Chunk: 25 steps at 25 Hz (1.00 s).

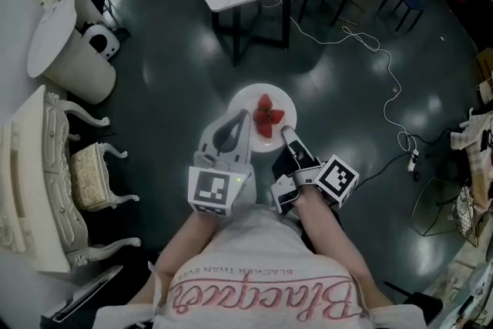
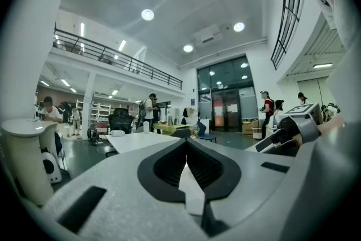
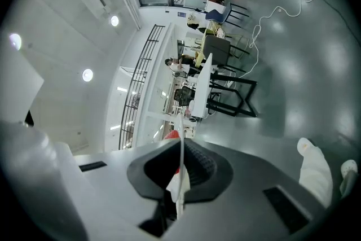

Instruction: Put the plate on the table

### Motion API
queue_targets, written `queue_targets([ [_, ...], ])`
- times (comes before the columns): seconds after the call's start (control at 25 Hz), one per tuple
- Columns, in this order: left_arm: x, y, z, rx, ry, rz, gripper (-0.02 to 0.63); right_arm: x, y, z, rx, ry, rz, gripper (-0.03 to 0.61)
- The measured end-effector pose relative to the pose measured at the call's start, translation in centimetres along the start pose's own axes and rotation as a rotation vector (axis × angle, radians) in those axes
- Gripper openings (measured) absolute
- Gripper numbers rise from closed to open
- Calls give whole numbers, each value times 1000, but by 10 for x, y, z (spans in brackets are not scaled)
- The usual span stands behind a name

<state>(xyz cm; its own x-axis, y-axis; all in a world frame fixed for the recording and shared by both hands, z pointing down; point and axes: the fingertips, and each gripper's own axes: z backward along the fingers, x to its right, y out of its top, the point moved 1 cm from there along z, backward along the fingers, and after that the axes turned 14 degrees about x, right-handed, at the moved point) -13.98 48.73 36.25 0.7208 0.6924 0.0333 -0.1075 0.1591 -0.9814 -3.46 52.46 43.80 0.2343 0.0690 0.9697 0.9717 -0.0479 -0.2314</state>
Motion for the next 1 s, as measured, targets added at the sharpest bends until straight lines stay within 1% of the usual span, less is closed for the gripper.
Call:
queue_targets([
  [0.24, -25, -19, -35, -2, 10, 23, 5, 9, 12, -40, 19, 14, 10, 12],
  [0.4, -60, -26, -79, -4, 9, 35, 5, -1, 24, -93, 25, 36, 15, 12],
  [0.56, -81, -26, -115, 1, -3, 33, 5, -9, 33, -132, 34, 57, 23, 12],
  [0.72, -106, -29, -141, 1, -11, 35, 5, -14, 32, -170, 24, 55, 28, 12],
  [1.0, -161, -38, -185, 15, -6, 46, 5, -21, 28, -239, 18, 54, 38, 12],
])
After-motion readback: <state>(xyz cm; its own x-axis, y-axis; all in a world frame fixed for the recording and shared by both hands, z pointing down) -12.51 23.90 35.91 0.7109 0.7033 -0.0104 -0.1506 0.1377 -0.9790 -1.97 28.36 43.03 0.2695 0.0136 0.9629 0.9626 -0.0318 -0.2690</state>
